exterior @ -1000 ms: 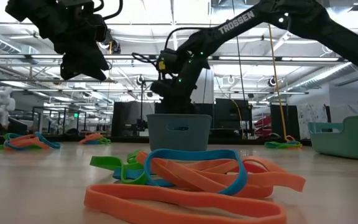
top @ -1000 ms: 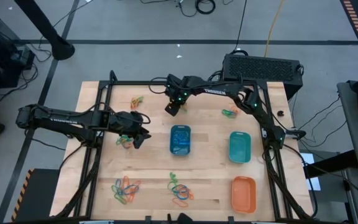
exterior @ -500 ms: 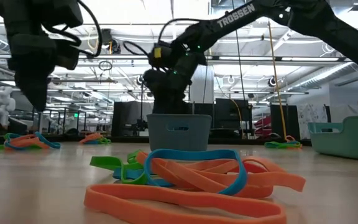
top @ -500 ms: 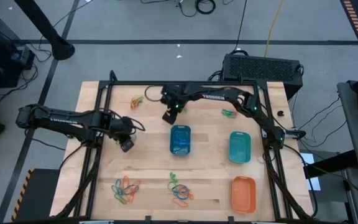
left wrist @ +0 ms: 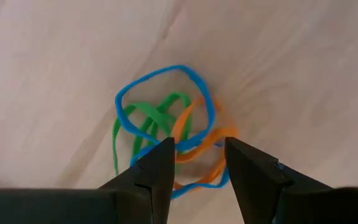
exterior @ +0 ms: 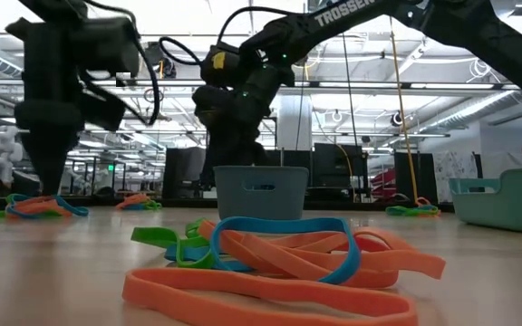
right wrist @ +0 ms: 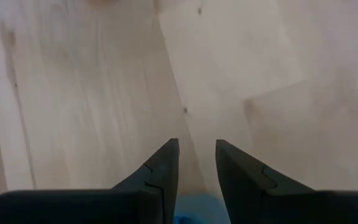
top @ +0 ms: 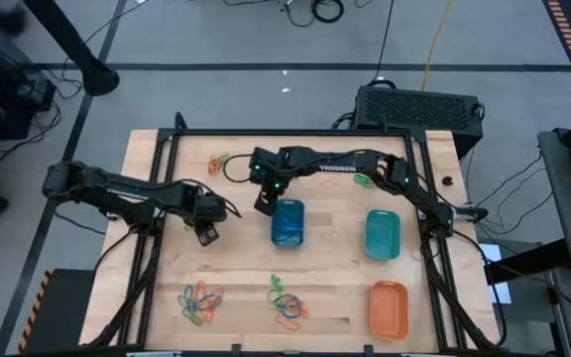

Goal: Sort rubber bands into baskets
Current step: Put the blue rubberband into the blue bin

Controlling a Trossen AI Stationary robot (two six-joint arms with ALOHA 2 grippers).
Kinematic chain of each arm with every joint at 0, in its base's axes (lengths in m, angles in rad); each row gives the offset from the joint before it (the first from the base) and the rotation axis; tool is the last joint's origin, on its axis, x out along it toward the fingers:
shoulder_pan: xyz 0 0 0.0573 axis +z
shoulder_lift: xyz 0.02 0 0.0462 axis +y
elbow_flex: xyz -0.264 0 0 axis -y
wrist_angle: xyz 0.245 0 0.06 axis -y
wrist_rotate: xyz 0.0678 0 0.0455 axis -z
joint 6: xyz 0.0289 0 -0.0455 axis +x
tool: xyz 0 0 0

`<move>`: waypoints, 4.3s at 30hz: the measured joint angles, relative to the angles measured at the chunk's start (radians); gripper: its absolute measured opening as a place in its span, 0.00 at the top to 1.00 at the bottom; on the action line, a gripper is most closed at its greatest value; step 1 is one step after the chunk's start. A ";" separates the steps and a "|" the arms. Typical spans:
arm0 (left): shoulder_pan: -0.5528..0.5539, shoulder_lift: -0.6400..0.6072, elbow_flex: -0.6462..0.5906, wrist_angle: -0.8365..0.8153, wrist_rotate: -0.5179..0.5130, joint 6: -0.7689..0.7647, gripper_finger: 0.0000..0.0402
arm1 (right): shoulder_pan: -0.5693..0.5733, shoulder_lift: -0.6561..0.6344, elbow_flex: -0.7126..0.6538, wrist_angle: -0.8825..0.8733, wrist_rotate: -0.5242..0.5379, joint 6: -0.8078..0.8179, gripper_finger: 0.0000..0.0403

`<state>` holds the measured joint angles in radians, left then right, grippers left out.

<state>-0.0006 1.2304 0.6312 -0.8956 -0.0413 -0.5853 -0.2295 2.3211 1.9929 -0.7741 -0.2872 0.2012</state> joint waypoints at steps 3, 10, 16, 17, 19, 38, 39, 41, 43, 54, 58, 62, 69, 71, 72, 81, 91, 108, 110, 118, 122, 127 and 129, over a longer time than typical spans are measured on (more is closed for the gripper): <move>0.000 0.056 0.000 0.000 -0.011 0.024 0.63 | 0.009 0.000 0.000 -0.021 0.000 0.004 0.76; 0.000 0.086 0.000 0.020 -0.008 0.068 0.64 | 0.023 0.000 0.000 -0.057 0.001 0.026 0.76; 0.000 0.084 0.000 0.023 -0.004 0.070 0.86 | 0.032 0.000 0.000 -0.071 0.002 0.048 0.76; 0.000 0.084 0.000 0.023 -0.004 0.070 0.92 | 0.035 0.000 0.000 -0.072 0.002 0.049 0.76; 0.000 0.084 0.000 0.023 -0.003 0.070 0.97 | 0.040 0.000 0.000 -0.073 0.002 0.049 0.76; -0.022 -0.246 0.078 0.009 -0.035 0.068 0.99 | 0.097 0.000 0.000 -0.063 -0.004 0.049 0.76; -0.023 -0.248 0.078 0.002 -0.057 0.067 0.99 | 0.099 0.000 0.000 -0.063 -0.004 0.052 0.76; -0.022 -0.245 0.078 -0.015 -0.091 0.044 0.99 | 0.100 0.000 0.000 -0.063 -0.005 0.057 0.76; -0.013 -0.234 0.071 -0.004 -0.094 0.024 0.99 | 0.099 0.000 0.000 -0.065 -0.006 0.065 0.76; 0.167 -0.148 -0.013 0.038 -0.035 -0.003 0.75 | 0.103 -0.023 -0.001 -0.135 -0.008 0.075 0.76; 0.236 -0.110 -0.013 0.074 -0.026 0.046 0.65 | 0.108 -0.029 -0.001 -0.145 -0.007 0.075 0.76; 0.268 -0.037 -0.013 0.091 0.016 0.099 0.61 | 0.114 -0.031 -0.001 -0.152 -0.007 0.071 0.76; 0.270 0.072 -0.013 0.165 0.029 0.167 0.60 | 0.127 -0.031 -0.001 -0.186 -0.003 0.047 0.76; 0.270 0.098 -0.013 0.173 0.035 0.183 0.60 | 0.128 -0.031 -0.001 -0.198 -0.003 0.045 0.76; 0.270 0.108 -0.013 0.173 0.046 0.188 0.60 | 0.128 -0.031 -0.001 -0.203 -0.003 0.045 0.76; 0.269 0.137 -0.057 0.214 0.068 0.226 0.60 | 0.127 -0.031 -0.001 -0.215 -0.003 0.041 0.76; 0.268 0.127 -0.060 0.210 0.100 0.233 0.61 | 0.127 -0.030 -0.001 -0.212 -0.003 0.040 0.76; 0.260 -0.082 -0.064 0.300 0.135 0.172 0.99 | 0.127 -0.029 -0.001 -0.212 -0.003 0.044 0.76; 0.259 -0.154 -0.064 0.274 0.138 0.162 0.99 | 0.127 -0.037 -0.001 -0.209 0.002 0.036 0.76; 0.253 -0.413 -0.064 0.224 0.175 0.119 0.99 | 0.134 -0.111 0.001 -0.026 -0.035 0.041 0.76; 0.243 -0.495 -0.063 0.257 0.186 0.105 0.99 | 0.151 -0.128 0.001 0.133 -0.059 0.064 0.76; 0.217 -0.548 -0.063 0.420 0.276 0.101 0.99 | 0.166 -0.128 0.001 0.254 -0.057 0.044 0.76; 0.208 -0.554 -0.062 0.469 0.294 0.102 0.99 | 0.167 -0.128 0.000 0.257 -0.057 0.037 0.76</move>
<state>0.2071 0.6766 0.5688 -0.4268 0.2532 -0.4835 -0.0624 2.1933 1.9930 -0.5172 -0.3446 0.2379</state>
